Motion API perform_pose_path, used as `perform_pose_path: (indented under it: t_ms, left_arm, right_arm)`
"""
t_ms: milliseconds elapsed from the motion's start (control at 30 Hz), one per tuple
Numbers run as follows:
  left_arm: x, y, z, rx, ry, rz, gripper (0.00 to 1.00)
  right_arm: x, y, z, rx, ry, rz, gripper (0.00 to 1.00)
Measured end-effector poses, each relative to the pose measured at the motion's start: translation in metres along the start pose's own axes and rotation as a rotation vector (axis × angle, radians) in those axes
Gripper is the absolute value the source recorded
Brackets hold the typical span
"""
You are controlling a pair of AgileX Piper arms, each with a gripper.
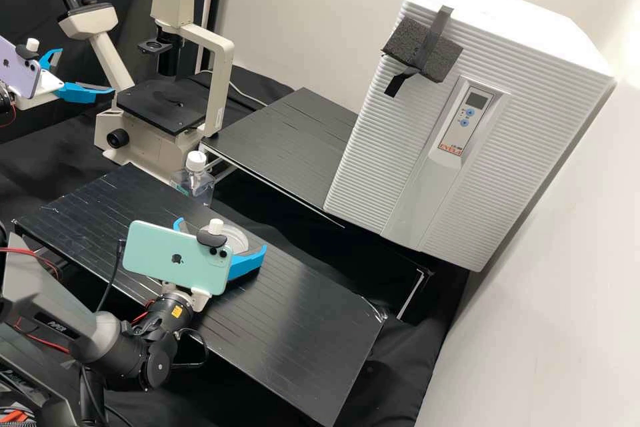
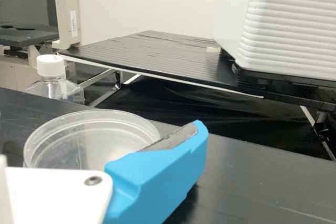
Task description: Open the petri dish lid.
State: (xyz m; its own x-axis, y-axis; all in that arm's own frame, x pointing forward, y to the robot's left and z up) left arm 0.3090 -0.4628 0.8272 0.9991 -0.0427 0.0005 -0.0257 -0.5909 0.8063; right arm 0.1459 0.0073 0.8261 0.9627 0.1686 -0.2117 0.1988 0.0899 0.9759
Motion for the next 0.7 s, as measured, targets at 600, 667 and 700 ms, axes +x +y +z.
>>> perform_pose_path:
  t_ms: [600,667,700]
  left_arm:
    - [0.0000,0.0000,0.0000,0.000,0.000,0.000,1.00]
    - [0.0000,0.0000,0.0000,0.000,0.000,0.000,1.00]
    - [0.0000,0.0000,0.0000,0.000,0.000,0.000,1.00]
  right_arm:
    - [0.0018,-0.0023,0.0018,0.020,0.001,-0.019,0.00]
    - [0.0022,-0.0026,0.0022,0.025,0.000,-0.020,0.00]
    - [0.0024,-0.0025,0.0028,0.030,-0.002,-0.019,0.00]
